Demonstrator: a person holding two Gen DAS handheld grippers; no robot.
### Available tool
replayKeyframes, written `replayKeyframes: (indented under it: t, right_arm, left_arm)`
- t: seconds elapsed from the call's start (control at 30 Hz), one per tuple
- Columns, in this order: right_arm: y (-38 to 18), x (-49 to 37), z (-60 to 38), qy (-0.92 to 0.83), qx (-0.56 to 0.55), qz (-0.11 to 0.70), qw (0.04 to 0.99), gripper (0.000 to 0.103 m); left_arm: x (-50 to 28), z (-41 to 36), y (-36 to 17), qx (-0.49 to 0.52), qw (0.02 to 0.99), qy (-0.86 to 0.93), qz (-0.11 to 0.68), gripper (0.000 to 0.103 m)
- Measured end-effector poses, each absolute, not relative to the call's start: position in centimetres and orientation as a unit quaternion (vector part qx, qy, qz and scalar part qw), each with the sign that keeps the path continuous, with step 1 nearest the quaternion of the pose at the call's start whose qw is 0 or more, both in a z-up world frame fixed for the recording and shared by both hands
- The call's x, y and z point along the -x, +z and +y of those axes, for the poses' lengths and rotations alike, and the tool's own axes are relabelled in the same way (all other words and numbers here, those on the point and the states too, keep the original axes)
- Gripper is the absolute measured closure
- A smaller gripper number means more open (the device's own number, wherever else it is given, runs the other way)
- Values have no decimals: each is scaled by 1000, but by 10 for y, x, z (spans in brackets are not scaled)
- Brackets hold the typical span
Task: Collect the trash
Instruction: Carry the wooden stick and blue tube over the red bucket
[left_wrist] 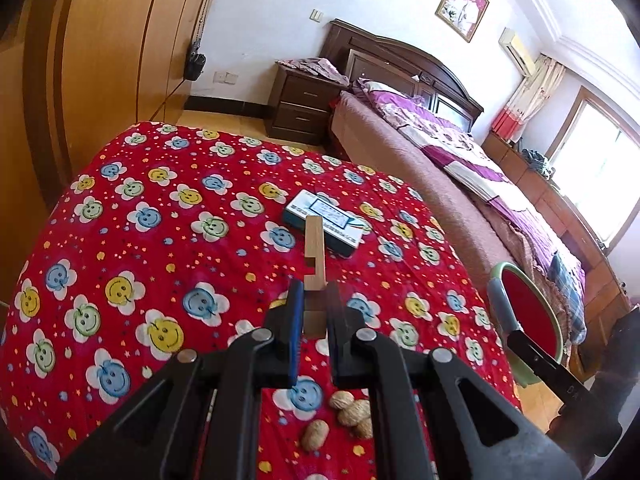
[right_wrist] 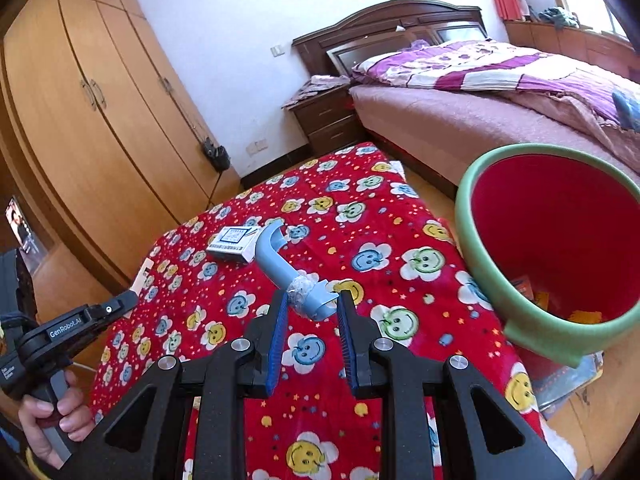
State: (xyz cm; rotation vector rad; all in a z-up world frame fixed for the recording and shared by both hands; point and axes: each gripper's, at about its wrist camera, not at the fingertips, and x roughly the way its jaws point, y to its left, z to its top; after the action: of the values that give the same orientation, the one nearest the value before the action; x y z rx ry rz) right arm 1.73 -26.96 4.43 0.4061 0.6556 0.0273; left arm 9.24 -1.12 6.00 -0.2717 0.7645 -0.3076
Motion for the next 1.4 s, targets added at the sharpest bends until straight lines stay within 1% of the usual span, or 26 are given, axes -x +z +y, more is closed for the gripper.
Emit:
replayKeyframes:
  t: [0.73, 1.4]
  right_arm:
    - [64, 30, -306, -12, -228, 267, 936, 78]
    - [62, 60, -367, -78, -270, 235, 930, 78]
  left_arm:
    - [-67, -54, 79, 119, 898, -207, 370, 93]
    - [-72, -129, 83, 81, 881, -272, 378, 93]
